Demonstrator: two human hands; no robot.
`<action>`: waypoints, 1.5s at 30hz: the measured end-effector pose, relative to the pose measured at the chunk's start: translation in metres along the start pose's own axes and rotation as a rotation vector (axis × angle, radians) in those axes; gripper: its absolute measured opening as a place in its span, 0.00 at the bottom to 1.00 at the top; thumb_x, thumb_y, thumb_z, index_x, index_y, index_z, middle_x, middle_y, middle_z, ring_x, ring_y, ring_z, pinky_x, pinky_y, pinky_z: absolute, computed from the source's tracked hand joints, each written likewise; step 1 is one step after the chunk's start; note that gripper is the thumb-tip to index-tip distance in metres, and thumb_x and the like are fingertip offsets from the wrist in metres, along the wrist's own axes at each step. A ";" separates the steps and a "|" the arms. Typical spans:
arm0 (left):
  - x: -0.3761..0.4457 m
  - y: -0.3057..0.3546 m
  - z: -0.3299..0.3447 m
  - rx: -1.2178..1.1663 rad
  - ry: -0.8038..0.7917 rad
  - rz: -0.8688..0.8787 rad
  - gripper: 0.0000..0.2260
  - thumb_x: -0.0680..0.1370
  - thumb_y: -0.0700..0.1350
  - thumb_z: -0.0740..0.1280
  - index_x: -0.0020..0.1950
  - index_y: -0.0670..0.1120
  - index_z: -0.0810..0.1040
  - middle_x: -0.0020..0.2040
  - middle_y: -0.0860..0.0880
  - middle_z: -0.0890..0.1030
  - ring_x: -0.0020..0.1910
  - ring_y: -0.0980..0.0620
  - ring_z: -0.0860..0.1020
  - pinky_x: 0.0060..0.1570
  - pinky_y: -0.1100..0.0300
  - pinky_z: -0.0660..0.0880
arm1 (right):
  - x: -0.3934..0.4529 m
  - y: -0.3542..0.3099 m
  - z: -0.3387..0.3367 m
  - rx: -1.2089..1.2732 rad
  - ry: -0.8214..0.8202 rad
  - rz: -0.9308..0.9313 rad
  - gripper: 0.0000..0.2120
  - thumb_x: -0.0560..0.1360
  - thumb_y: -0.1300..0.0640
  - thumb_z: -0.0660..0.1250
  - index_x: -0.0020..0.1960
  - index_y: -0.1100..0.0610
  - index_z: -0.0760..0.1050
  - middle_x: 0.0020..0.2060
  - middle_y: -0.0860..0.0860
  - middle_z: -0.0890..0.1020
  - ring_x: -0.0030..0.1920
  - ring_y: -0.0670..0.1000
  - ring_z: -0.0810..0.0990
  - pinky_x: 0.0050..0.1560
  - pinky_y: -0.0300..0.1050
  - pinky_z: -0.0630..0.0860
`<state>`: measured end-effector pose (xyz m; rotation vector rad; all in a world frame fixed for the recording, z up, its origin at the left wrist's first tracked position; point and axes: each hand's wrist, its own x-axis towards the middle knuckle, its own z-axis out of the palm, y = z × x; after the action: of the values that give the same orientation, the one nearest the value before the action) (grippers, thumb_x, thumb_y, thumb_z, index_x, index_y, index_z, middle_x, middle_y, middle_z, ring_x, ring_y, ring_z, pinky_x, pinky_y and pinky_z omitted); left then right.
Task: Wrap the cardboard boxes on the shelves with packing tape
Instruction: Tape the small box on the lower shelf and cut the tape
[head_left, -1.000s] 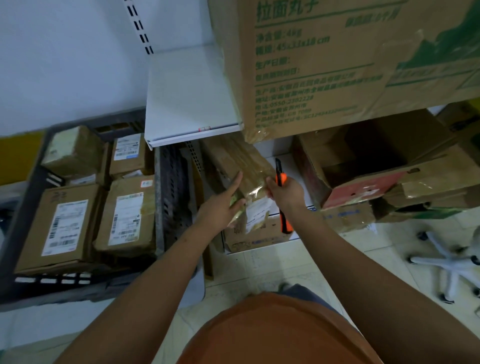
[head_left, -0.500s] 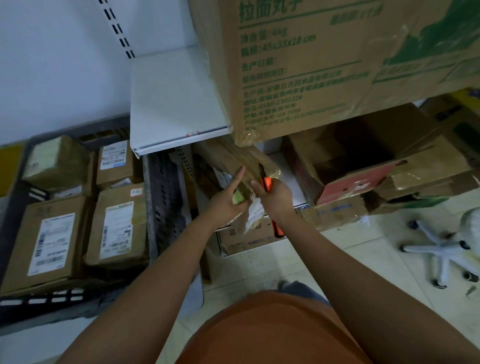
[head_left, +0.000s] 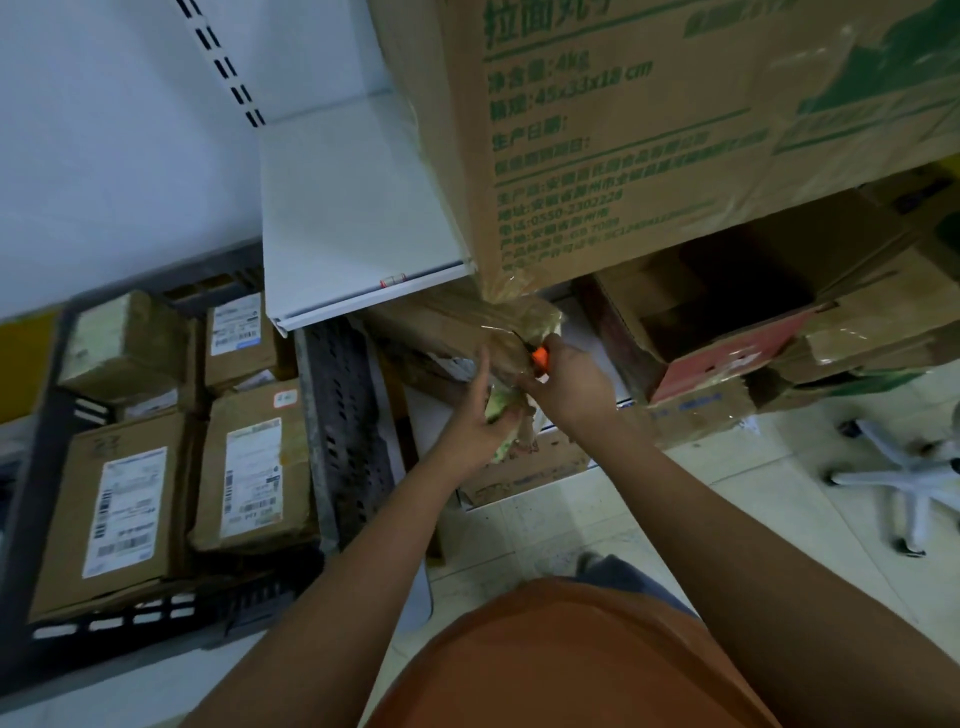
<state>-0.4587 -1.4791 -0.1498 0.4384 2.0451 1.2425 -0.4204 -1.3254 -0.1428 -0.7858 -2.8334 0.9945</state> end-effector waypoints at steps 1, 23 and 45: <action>-0.001 -0.006 0.001 0.028 0.029 -0.024 0.42 0.80 0.49 0.67 0.78 0.66 0.36 0.69 0.57 0.69 0.66 0.53 0.75 0.62 0.47 0.76 | -0.002 0.002 0.003 0.005 -0.016 0.007 0.17 0.74 0.44 0.71 0.54 0.54 0.72 0.47 0.51 0.81 0.48 0.56 0.80 0.38 0.44 0.68; 0.052 -0.021 -0.009 -0.131 0.123 -0.120 0.24 0.75 0.42 0.75 0.63 0.50 0.64 0.61 0.46 0.72 0.61 0.39 0.77 0.58 0.37 0.77 | -0.034 -0.025 -0.010 -0.473 -0.223 -0.048 0.12 0.80 0.62 0.59 0.63 0.62 0.68 0.54 0.58 0.80 0.53 0.60 0.81 0.44 0.48 0.71; 0.025 -0.014 -0.028 -0.321 0.137 -0.152 0.03 0.79 0.37 0.69 0.49 0.39 0.82 0.53 0.36 0.83 0.48 0.37 0.83 0.44 0.42 0.83 | 0.012 -0.014 -0.032 -0.227 0.040 -0.154 0.32 0.75 0.38 0.67 0.73 0.51 0.63 0.67 0.58 0.67 0.50 0.62 0.80 0.43 0.51 0.77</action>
<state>-0.4955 -1.4885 -0.1628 0.0478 1.9007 1.5061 -0.4310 -1.3108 -0.1104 -0.5816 -2.9518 0.6390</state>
